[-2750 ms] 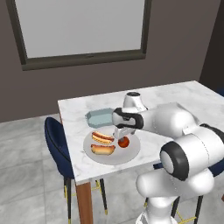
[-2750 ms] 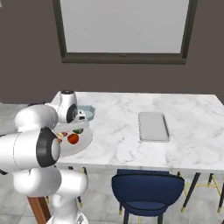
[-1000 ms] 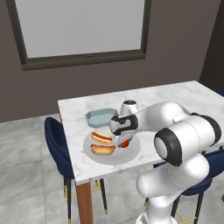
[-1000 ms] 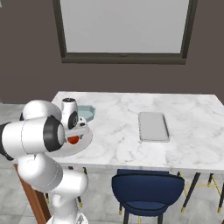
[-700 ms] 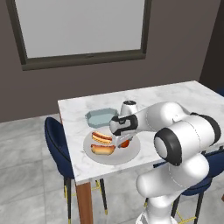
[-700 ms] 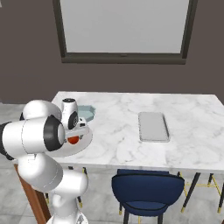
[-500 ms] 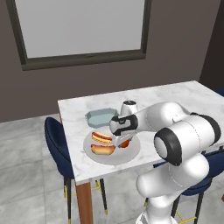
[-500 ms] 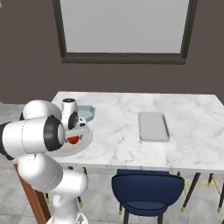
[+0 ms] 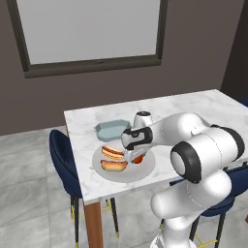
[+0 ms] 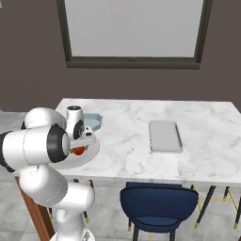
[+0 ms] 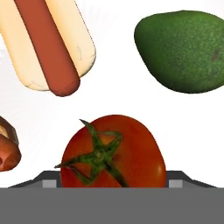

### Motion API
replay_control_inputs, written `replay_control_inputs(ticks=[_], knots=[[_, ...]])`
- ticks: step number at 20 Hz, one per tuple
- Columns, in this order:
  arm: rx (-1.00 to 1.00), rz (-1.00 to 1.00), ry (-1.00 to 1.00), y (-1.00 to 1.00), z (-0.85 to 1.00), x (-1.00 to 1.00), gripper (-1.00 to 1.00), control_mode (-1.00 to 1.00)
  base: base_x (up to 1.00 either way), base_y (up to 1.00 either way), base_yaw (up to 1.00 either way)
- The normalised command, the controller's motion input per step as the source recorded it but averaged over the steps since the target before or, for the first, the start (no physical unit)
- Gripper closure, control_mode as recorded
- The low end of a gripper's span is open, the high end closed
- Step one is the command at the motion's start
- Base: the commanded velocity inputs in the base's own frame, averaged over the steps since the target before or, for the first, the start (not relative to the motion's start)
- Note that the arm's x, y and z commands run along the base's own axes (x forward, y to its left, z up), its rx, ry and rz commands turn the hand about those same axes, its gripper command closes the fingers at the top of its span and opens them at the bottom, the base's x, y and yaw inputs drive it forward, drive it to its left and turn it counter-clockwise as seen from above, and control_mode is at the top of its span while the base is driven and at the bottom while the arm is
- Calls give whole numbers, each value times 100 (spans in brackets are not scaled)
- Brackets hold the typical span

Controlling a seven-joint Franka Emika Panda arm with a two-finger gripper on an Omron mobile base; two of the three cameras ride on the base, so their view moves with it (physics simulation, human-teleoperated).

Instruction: Place one cooked food and one vegetable from the large plate to each tupperware container.

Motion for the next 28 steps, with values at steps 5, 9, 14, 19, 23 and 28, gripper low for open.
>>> replay_control_inputs(ticks=[5,9,14,19,23,28], knots=[[0,-2,-6,-18,72,-1,100,-100,0,0,0],[-3,-11,9,-3,79,40,100,-100,0,0,0],[-3,-11,17,0,72,84,100,-100,0,0,0],[0,-8,6,0,10,100,100,-100,0,0,0],[2,-5,-7,2,-24,81,100,-100,0,0,0],[0,0,-12,29,-35,63,100,-100,0,0,0]])
